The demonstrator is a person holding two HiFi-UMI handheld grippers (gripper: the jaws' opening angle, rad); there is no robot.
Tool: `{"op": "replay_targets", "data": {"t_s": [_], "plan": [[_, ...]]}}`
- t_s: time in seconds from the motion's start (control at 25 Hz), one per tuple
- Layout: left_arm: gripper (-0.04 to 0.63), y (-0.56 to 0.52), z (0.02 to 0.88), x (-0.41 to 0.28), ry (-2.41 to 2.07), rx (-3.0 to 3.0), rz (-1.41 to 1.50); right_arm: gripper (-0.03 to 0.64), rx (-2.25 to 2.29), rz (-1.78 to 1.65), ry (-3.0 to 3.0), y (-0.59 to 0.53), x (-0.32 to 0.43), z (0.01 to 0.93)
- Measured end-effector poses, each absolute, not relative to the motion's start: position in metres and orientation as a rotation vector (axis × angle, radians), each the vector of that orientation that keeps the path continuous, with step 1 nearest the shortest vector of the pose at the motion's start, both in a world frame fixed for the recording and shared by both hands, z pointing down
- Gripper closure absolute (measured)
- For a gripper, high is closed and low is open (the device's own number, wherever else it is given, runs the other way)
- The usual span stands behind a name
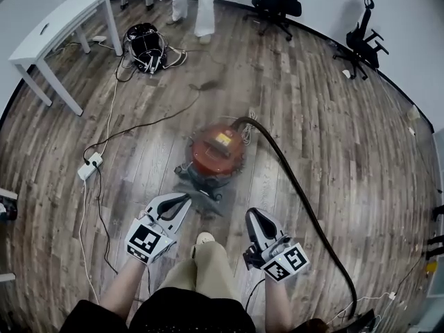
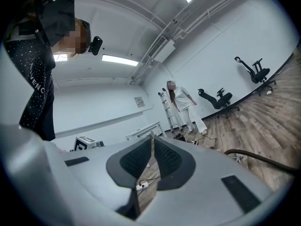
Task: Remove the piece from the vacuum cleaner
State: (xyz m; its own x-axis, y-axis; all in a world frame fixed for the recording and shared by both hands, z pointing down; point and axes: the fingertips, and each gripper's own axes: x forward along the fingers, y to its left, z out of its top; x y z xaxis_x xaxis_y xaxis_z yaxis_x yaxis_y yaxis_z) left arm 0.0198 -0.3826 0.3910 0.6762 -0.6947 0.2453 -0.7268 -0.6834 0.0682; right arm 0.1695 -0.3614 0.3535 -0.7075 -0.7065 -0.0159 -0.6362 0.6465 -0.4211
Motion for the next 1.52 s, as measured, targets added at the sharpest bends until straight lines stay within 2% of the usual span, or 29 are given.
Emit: {"op": "replay_targets", "data": {"t_s": [0.6, 0.76, 0.84, 0.96, 1.0, 1.08, 1.24, 1.52], "plan": [[0.586, -0.460, 0.609, 0.013, -1.290, 2.798, 0.204, 0.603, -1.112, -0.562, 2.675, -0.432, 0.187, 0.596], [0.584, -0.466, 0.644, 0.003, -1.320, 2.823, 0.125, 0.601, -1.102, -0.559, 2.625, -0.436, 0.193, 0.646], [0.579, -0.461, 0.655, 0.001, -1.284, 2.883, 0.070, 0.543, -1.072, -0.567, 2.618, -0.436, 0.192, 0.668], [0.356, -0.457, 0.666, -0.007, -1.212, 2.912, -0.003, 0.431, -0.983, -0.602, 2.622, -0.429, 0.182, 0.691], [0.325, -0.455, 0.671, -0.013, -1.202, 2.899, -0.003, 0.409, -0.961, -0.604, 2.632, -0.425, 0.177, 0.697], [0.314, -0.452, 0.683, -0.027, -1.230, 2.895, 0.058, 0.387, -0.934, -0.575, 2.658, -0.416, 0.170, 0.705], [0.314, -0.447, 0.713, -0.047, -1.232, 2.892, 0.196, 0.387, -0.924, -0.535, 2.680, -0.396, 0.169, 0.715], [0.314, -0.450, 0.764, -0.044, -1.132, 2.880, 0.391, 0.387, -1.014, -0.447, 2.882, -0.387, 0.154, 0.752]]}}
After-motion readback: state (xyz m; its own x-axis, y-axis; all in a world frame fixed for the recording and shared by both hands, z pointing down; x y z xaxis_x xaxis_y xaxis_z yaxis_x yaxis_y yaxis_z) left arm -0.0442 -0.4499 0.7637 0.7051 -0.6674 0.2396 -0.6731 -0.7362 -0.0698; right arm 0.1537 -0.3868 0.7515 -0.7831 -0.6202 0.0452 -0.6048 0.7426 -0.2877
